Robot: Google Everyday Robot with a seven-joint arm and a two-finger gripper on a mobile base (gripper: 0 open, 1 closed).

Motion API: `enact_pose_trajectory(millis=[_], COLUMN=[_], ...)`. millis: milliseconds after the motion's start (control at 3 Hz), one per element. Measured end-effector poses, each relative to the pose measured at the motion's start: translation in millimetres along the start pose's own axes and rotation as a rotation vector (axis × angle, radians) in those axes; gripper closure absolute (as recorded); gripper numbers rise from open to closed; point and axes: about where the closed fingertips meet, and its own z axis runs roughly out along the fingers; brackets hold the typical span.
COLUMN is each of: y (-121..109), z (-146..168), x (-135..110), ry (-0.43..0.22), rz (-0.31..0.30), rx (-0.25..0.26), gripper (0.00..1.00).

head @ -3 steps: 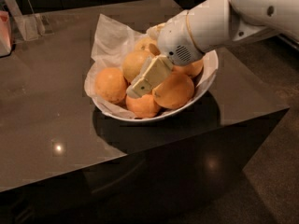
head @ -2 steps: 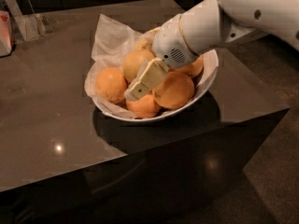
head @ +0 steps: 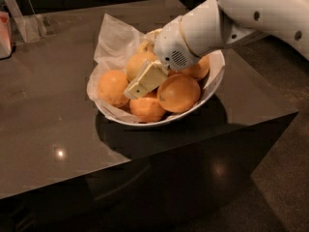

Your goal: Pick orange from white bowl

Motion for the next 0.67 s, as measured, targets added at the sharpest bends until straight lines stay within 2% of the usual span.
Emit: enact_pose_trajectory(millis=[667], y=[0.0], z=[0.0], x=[0.0], ry=[0.0], rz=[0.0], rx=[0.0], gripper=[0.66])
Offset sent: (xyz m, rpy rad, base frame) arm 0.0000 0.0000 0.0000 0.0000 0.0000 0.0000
